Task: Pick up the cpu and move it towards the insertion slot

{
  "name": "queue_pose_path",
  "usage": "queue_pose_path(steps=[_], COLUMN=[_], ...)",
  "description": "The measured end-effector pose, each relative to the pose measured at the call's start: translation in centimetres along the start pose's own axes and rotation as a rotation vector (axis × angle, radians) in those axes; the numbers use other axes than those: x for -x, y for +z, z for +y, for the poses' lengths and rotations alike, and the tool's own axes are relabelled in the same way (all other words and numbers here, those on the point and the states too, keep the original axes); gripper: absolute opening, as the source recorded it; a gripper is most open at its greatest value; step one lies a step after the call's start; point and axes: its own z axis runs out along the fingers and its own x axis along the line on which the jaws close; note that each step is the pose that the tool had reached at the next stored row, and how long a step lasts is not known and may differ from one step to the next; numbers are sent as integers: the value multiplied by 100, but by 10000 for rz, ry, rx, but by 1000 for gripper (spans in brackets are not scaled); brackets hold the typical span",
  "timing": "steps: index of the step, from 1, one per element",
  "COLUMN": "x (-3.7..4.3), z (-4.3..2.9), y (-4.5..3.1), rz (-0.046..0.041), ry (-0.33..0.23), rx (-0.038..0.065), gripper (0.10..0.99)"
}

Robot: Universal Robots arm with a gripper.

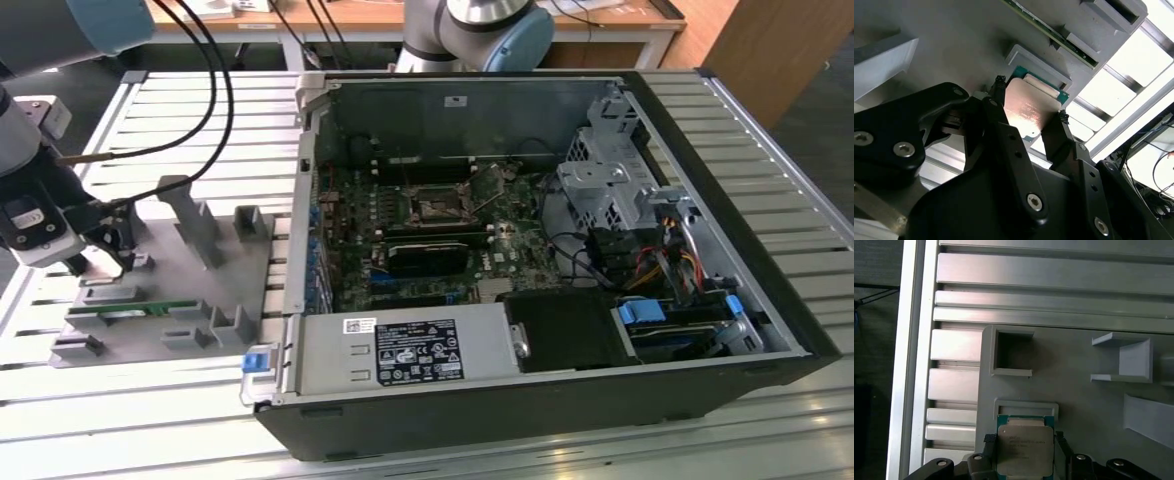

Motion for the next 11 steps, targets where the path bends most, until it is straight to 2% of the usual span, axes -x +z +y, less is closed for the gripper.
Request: queue_pose_path(steps=[11], x=[0], z=[1], y=[-26], rz=[1], ry=[0], rx=[0], gripper=[541])
